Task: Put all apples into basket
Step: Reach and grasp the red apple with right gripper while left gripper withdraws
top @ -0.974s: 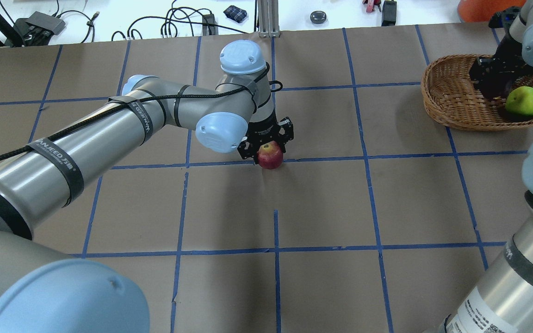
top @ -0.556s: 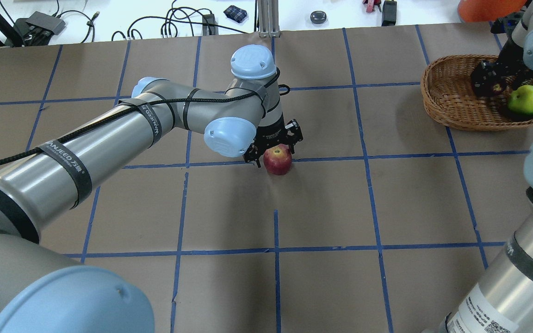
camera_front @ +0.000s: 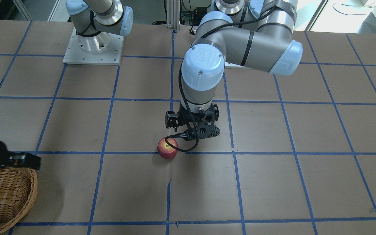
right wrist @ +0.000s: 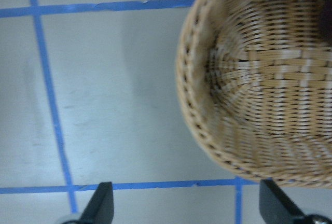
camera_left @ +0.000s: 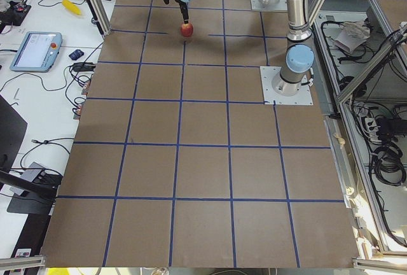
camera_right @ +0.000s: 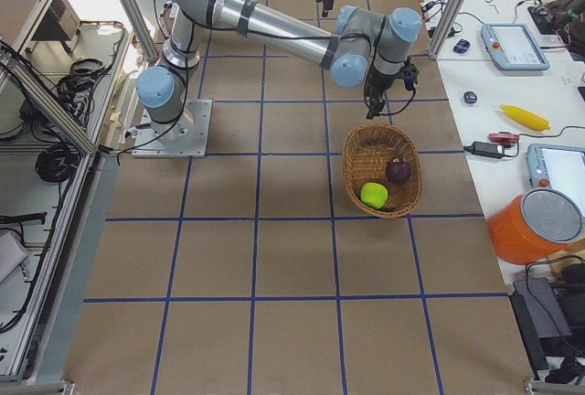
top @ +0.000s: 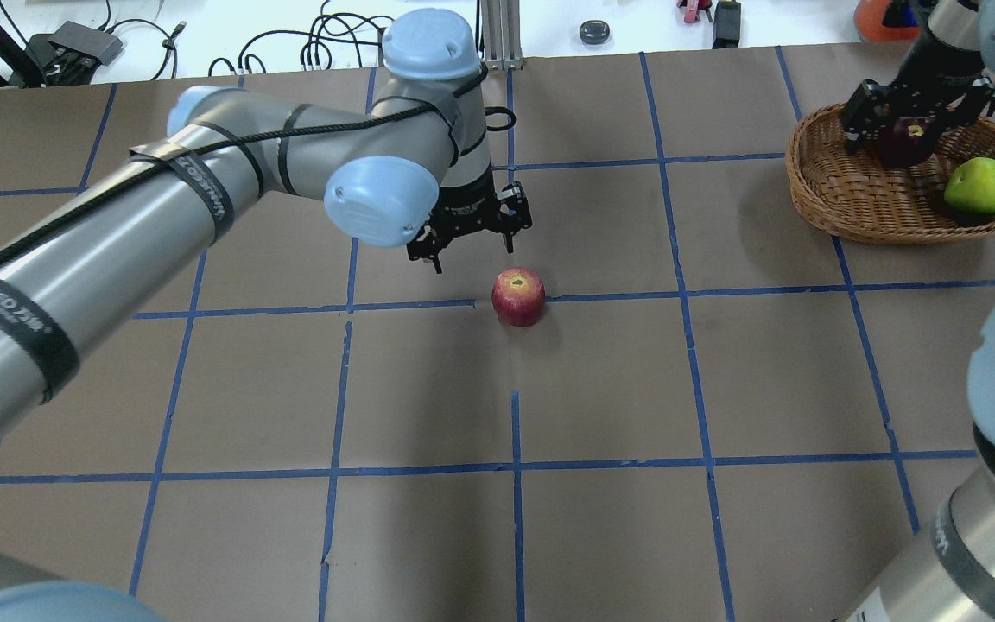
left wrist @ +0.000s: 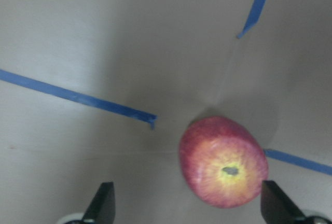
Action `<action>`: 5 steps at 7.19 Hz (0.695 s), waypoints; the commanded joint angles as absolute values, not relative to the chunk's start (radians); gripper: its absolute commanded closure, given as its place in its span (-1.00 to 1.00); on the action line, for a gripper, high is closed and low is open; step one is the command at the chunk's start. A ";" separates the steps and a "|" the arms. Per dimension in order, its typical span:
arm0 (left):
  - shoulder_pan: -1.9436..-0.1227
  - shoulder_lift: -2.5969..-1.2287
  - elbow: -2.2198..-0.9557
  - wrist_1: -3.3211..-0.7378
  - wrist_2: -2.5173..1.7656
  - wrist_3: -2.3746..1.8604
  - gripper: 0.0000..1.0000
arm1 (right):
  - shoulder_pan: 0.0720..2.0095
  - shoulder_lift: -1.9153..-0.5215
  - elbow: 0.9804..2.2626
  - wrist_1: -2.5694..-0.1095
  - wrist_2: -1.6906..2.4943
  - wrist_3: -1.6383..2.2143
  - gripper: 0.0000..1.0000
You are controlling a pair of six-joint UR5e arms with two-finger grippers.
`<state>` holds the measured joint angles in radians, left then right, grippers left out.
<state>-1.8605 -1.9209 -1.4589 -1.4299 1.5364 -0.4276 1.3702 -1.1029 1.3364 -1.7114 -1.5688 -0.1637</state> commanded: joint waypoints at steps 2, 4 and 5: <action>-1.772 -1.734 -1.434 -1.620 1.559 -0.055 -0.94 | 1.668 -1.111 1.417 -1.759 -1.526 0.238 -1.00; -1.691 -1.639 -1.555 -1.557 1.560 0.035 -0.94 | 1.761 -1.095 1.471 -1.874 -1.479 0.416 -1.00; -1.678 -1.622 -1.578 -1.451 1.560 0.032 -0.97 | 1.794 -1.083 1.501 -1.911 -1.441 0.467 -1.00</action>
